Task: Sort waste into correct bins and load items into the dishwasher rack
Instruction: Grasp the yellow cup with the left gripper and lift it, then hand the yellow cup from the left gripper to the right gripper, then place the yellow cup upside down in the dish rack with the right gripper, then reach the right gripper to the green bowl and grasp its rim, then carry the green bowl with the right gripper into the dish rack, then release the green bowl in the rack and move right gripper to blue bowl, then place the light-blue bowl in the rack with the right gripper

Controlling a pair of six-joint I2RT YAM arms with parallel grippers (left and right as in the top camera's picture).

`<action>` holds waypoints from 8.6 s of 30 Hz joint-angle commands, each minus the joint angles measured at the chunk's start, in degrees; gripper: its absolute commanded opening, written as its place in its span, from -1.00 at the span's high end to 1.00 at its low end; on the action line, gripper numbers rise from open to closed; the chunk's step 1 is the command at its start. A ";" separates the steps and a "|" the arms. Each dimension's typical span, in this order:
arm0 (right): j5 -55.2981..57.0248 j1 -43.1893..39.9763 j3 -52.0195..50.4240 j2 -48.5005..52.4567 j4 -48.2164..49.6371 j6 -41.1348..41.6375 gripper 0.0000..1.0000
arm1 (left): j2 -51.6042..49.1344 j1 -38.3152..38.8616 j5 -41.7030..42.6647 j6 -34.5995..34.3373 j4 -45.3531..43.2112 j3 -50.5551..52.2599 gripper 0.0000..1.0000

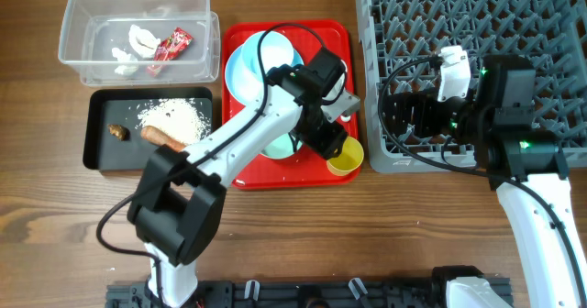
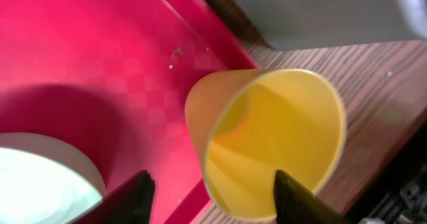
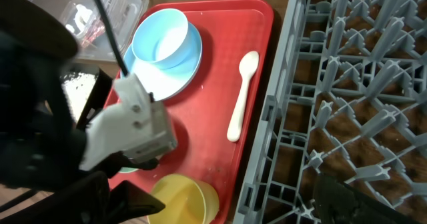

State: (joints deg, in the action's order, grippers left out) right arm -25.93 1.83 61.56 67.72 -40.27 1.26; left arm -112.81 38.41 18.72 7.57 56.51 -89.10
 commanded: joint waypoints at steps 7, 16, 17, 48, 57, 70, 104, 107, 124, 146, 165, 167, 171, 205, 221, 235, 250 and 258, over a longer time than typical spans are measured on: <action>-1.09 0.09 1.01 0.35 0.13 0.44 -0.99 | -3.61 0.00 -0.55 1.03 -2.36 -0.81 0.33; -0.96 0.09 1.01 0.35 0.15 0.46 -0.99 | -4.04 -0.33 -0.44 -2.25 -3.02 -0.92 0.92; -1.16 0.09 1.01 0.35 0.24 0.55 -1.00 | -3.04 -1.64 2.03 -3.80 -2.71 -1.57 0.92; -47.15 13.11 1.01 21.86 69.18 27.87 -0.45 | 5.11 -27.47 71.47 -3.34 -6.01 -4.61 0.92; -47.82 11.19 1.01 21.86 69.79 27.89 -0.24 | 5.11 -27.02 69.46 -3.34 -5.97 -4.61 0.40; -56.46 -1.60 1.01 21.86 68.30 32.24 -0.03 | 5.11 -27.06 49.99 -3.56 -5.92 -4.61 0.38; 23.58 6.40 26.93 38.93 -37.13 15.63 -0.09 | 5.11 -27.06 15.65 -3.54 -2.93 -4.61 0.25; 24.59 5.99 26.93 38.93 -37.09 15.45 -0.09 | 5.11 -27.06 15.65 -3.52 -2.93 -4.61 0.26; 22.14 3.78 27.58 38.91 -35.43 14.03 -0.88 | 5.11 -27.06 15.65 -3.54 -2.91 -4.59 0.23; 13.09 31.23 47.52 61.18 -26.62 9.27 -0.15 | 7.17 -49.20 1.09 -15.76 -0.52 -5.05 -0.65; 42.58 22.95 46.93 39.19 -20.85 8.83 0.91 | 7.17 -49.05 1.11 -15.76 -0.31 -5.03 -1.00; 57.07 19.69 46.93 36.76 -13.92 9.33 0.91 | 7.15 -49.05 1.11 -15.76 -0.31 -5.03 -1.00; 71.45 13.62 46.64 41.70 3.52 1.77 0.91 | 7.15 -49.05 1.11 -15.76 -0.31 -5.05 -1.00; 84.39 18.23 46.66 69.18 39.28 -33.42 -0.99 | 7.15 -49.05 1.11 -15.76 -0.31 -5.03 -1.00; 8.04 21.77 44.37 57.70 16.39 21.59 -0.80 | 7.15 -49.05 1.11 -15.76 -0.31 -5.03 -1.00; 20.39 25.38 44.22 66.45 8.13 32.92 0.72 | 7.15 -49.05 1.11 -15.76 -0.31 -5.03 -1.00; 49.20 19.17 45.90 39.82 -0.13 24.63 0.91 | 7.15 -49.05 1.11 -15.76 -0.31 -5.05 -1.00; 88.80 7.06 45.57 41.46 -1.46 6.16 0.91 | 7.17 -49.05 1.11 -15.76 -0.31 -5.03 -1.00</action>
State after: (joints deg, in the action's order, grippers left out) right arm 57.34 13.02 107.44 106.06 -44.38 16.14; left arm -107.24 -10.63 19.94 -8.25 56.36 -93.19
